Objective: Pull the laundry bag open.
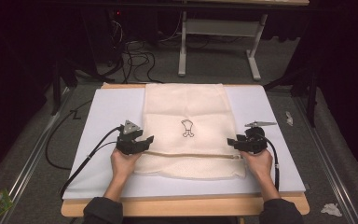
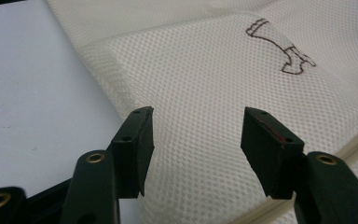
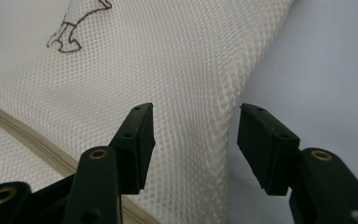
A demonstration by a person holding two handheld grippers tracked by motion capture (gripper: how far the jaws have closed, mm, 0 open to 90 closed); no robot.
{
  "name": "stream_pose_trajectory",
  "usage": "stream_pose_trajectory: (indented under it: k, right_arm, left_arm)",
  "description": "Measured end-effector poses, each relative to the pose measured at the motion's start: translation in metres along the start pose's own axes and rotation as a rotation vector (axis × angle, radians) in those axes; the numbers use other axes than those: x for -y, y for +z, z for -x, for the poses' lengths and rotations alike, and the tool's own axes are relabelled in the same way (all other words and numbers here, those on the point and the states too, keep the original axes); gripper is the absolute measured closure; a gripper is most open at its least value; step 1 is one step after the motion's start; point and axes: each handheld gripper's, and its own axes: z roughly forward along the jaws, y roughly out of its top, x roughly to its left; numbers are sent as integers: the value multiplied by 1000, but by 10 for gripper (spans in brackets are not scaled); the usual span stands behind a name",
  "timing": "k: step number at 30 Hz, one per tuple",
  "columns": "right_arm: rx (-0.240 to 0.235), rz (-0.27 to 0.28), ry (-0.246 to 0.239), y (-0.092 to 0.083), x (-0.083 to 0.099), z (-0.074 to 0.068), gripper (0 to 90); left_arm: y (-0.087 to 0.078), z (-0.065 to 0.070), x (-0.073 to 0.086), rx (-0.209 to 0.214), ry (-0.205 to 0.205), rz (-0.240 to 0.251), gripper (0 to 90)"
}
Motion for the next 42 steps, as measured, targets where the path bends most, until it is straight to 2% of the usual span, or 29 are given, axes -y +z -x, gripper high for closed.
stream_pose_trajectory:
  k: [2, 8, 12, 20, 23, 29, 33, 36, 38, 40, 41, 42]
  right_arm:
    - [0, 10, 9, -3, 5, 0, 440]
    - [-7, -11, 10, -4, 11, -2, 434]
    - [-2, -26, 31, -7, 19, -2, 454]
    - [-35, -51, 53, -7, 28, -3, 453]
    - [-55, -55, 63, -3, 28, -5, 445]
    - [-82, -63, 67, 2, 24, -10, 453]
    - [-67, -88, 32, 6, 20, -14, 518]
    - [-73, -94, 33, 6, 20, -11, 591]
    - [-73, -98, 34, 5, 20, -11, 595]
    - [-58, -113, -3, 6, 18, -16, 627]
    - [-58, -113, -3, 6, 18, -16, 627]
    - [-35, -120, -36, 7, 17, -19, 704]
  left_arm:
    - [-1, 9, 5, 9, 25, 0, 434]
    - [4, 18, 13, 40, 32, -4, 422]
    - [13, 26, 20, 69, 33, -17, 415]
    - [18, 28, 23, 73, 30, -31, 409]
    - [20, 30, 25, 74, 42, -24, 416]
    - [23, 30, 26, 97, 31, -44, 423]
    - [24, 30, 25, 96, 31, -55, 422]
    - [24, 30, 25, 91, 31, -61, 424]
    - [24, 31, 25, 88, 40, -56, 477]
    - [25, 32, 25, 95, 44, -62, 487]
    - [25, 32, 25, 95, 44, -62, 485]
    - [25, 32, 25, 94, 47, -62, 482]
